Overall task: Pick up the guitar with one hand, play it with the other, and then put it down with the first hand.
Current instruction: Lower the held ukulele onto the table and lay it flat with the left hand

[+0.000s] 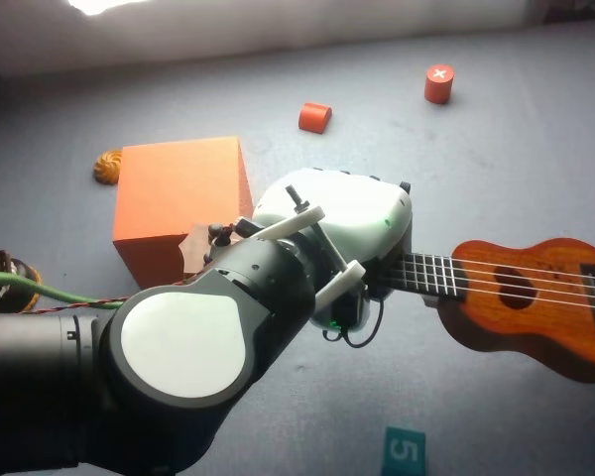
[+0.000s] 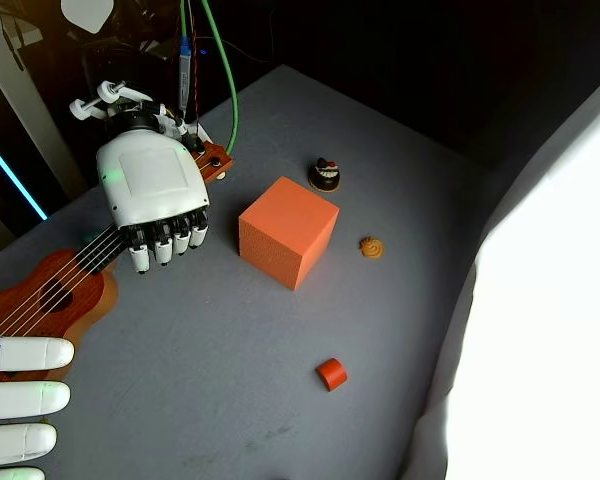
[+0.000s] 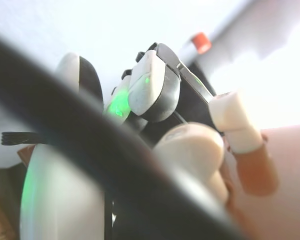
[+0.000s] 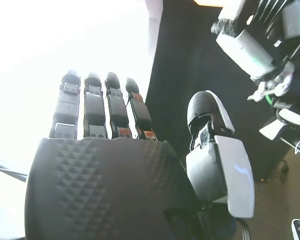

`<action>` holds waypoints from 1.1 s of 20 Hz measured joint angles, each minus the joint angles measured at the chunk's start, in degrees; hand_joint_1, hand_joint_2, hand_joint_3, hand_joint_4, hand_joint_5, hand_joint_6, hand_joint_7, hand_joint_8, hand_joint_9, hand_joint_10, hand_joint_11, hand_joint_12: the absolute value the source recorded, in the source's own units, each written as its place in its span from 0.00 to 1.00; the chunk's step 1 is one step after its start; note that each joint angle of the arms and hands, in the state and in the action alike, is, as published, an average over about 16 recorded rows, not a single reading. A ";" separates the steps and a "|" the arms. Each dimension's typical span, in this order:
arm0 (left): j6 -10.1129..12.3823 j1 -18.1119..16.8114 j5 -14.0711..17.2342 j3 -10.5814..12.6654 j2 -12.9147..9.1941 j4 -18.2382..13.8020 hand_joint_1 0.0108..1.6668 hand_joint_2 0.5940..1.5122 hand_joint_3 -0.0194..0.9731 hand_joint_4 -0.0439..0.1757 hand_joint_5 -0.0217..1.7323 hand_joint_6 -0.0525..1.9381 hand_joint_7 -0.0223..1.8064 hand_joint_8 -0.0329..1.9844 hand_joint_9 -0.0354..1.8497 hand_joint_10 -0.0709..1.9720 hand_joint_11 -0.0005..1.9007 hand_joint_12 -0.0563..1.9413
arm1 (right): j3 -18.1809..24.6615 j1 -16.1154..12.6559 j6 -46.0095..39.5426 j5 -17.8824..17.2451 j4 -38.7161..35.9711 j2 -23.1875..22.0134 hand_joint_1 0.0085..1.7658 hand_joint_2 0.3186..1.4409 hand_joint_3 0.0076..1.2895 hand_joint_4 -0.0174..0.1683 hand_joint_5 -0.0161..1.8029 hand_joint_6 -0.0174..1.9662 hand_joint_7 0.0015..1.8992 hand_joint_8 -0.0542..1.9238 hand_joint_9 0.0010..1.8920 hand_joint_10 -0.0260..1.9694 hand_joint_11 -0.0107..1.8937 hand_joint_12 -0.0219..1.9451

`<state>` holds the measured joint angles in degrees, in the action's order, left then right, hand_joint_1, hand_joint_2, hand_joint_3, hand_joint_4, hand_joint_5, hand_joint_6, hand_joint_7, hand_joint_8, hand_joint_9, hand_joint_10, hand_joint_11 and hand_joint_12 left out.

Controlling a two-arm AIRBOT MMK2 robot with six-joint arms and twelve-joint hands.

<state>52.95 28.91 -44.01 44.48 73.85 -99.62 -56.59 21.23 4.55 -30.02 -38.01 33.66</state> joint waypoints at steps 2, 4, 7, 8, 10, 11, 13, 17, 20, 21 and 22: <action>1.36 1.05 -0.04 0.90 0.97 -1.56 0.87 0.55 0.00 0.42 0.73 0.97 0.74 1.00 0.77 0.98 0.76 1.00 | 0.12 0.00 0.00 -0.01 -0.15 0.03 0.07 0.89 0.01 0.06 0.06 0.02 0.04 0.03 0.02 0.01 0.02 0.02; 2.48 1.93 -0.14 1.73 1.80 -2.79 0.85 0.55 0.00 0.40 0.72 0.96 0.74 1.00 0.77 0.98 0.76 1.00 | 0.23 0.00 0.00 -0.08 -0.28 0.03 0.07 0.89 0.01 0.06 0.06 0.02 0.04 0.03 0.02 0.01 0.02 0.02; 3.81 3.08 -0.49 2.81 2.77 -4.06 0.81 0.55 0.00 0.35 0.69 0.93 0.73 0.99 0.76 0.98 0.75 1.00 | 0.38 0.00 0.00 -0.24 -0.50 0.03 0.07 0.89 0.01 0.06 0.06 0.02 0.04 0.03 0.02 0.01 0.02 0.02; 4.20 3.43 -0.62 3.12 3.05 -4.41 0.79 0.55 0.00 0.34 0.69 0.93 0.73 0.98 0.76 0.98 0.75 1.00 | 0.42 0.00 0.00 -0.30 -0.58 0.03 0.08 0.89 0.01 0.06 0.06 0.02 0.04 0.03 0.02 0.01 0.02 0.02; 4.91 4.09 -0.89 3.67 3.57 -5.04 0.72 0.55 0.00 0.30 0.68 0.93 0.72 0.98 0.75 0.98 0.75 1.00 | 0.50 0.00 0.00 -0.41 -0.72 0.03 0.08 0.89 0.01 0.06 0.06 0.02 0.03 0.03 0.02 0.01 0.02 0.02; 5.23 4.41 -1.00 3.89 3.79 -5.32 0.68 0.55 0.01 0.29 0.67 0.93 0.72 0.98 0.75 0.98 0.74 1.00 | 0.55 0.00 0.00 -0.46 -0.79 0.03 0.08 0.89 0.01 0.06 0.06 0.02 0.03 0.03 0.02 0.01 0.02 0.02; 5.85 5.01 -1.20 4.21 4.16 -5.86 0.59 0.57 0.01 0.27 0.65 0.93 0.70 0.97 0.73 0.98 0.72 1.00 | 0.62 0.00 0.00 -0.57 -0.93 0.03 0.08 0.89 0.01 0.06 0.06 0.02 0.03 0.03 0.02 0.01 0.02 0.02; 6.90 6.21 -1.67 4.57 4.62 -6.85 0.40 0.60 0.02 0.22 0.55 0.88 0.62 0.91 0.65 0.95 0.64 0.98 | 0.75 0.00 0.00 -0.80 -1.21 0.03 0.08 0.89 0.01 0.06 0.06 0.02 0.03 0.03 0.02 0.01 0.02 0.02; 7.44 7.02 -1.98 4.67 4.81 -7.40 0.27 0.61 0.02 0.20 0.48 0.76 0.54 0.76 0.57 0.86 0.53 0.93 | 0.83 0.00 0.00 -0.97 -1.40 0.02 0.08 0.89 0.01 0.06 0.06 0.02 0.03 0.03 0.02 0.01 0.02 0.02; 7.56 7.22 -2.05 4.69 4.87 -7.53 0.23 0.61 0.02 0.21 0.46 0.72 0.52 0.70 0.54 0.81 0.50 0.91 | 0.86 0.00 -0.01 -1.01 -1.46 0.02 0.08 0.89 0.01 0.06 0.06 0.02 0.03 0.03 0.02 0.01 0.02 0.02; 7.66 7.40 -2.11 4.70 4.92 -7.65 0.20 0.61 0.03 0.23 0.43 0.67 0.49 0.65 0.52 0.75 0.45 0.88 | 0.90 0.00 -0.01 -1.06 -1.53 0.02 0.08 0.89 0.01 0.06 0.05 0.02 0.03 0.03 0.02 0.01 0.02 0.02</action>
<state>60.61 36.31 -46.12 49.18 78.77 -107.28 -55.69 21.23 4.55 -31.08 -39.54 33.68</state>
